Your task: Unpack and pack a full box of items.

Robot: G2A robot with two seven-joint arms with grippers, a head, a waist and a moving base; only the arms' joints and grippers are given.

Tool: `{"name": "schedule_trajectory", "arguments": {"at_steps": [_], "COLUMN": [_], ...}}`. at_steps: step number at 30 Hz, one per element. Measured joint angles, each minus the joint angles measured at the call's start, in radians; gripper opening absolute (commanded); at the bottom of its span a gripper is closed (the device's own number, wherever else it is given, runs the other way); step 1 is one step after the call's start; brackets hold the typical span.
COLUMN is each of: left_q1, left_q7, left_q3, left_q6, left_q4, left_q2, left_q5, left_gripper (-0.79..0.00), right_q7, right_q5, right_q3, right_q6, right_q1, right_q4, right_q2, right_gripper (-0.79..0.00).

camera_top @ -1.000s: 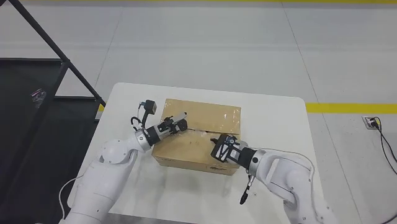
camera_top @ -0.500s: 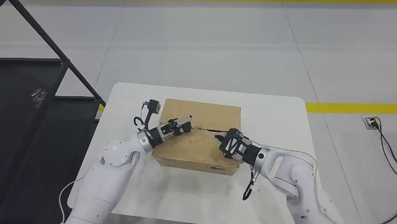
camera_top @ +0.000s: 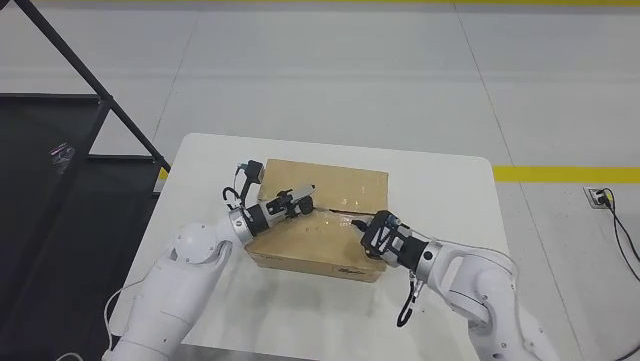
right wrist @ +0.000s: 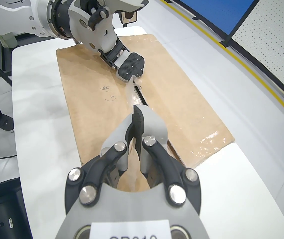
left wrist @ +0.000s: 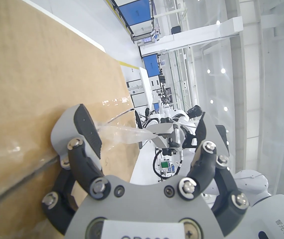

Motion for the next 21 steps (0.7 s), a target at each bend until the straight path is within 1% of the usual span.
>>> {"name": "schedule_trajectory", "arguments": {"at_steps": [1, 2, 3, 12, 15, 17, 21], "left_q1": [-0.004, -0.006, -0.008, -0.019, -0.021, -0.022, -0.022], "left_q7": [0.001, 0.001, 0.0, -0.007, -0.012, -0.014, -0.015], "left_q3": [0.003, 0.005, 0.007, 0.01, 0.009, 0.008, 0.007], "left_q6": [-0.002, -0.003, -0.005, -0.015, -0.016, -0.017, -0.021], "left_q4": [0.007, 0.012, 0.017, 0.044, 0.047, 0.049, 0.05], "left_q2": [-0.001, -0.002, -0.003, -0.007, -0.007, -0.008, -0.008], "left_q5": [0.001, 0.001, 0.002, -0.005, -0.009, -0.012, -0.014], "left_gripper": [0.0, 0.0, 0.0, 0.0, 0.0, 0.0, 0.0], "right_q7": [0.0, -0.001, -0.001, -0.022, -0.022, -0.058, -0.107], "right_q5": [0.003, 0.005, 0.006, 0.005, -0.02, -0.066, -0.202], "right_q3": [0.001, 0.002, 0.004, 0.021, 0.027, 0.029, 0.032], "right_q6": [0.0, 0.002, 0.005, 0.063, 0.095, 0.121, 0.225], "right_q1": [-0.001, -0.001, -0.002, -0.026, -0.035, -0.051, -0.103], "right_q4": [0.001, 0.002, 0.002, -0.026, -0.054, -0.09, -0.164], "right_q2": [0.001, 0.002, 0.003, 0.01, 0.013, 0.015, 0.02], "right_gripper": [-0.403, -0.105, 0.0, 0.0, 0.0, 0.0, 0.0]}}
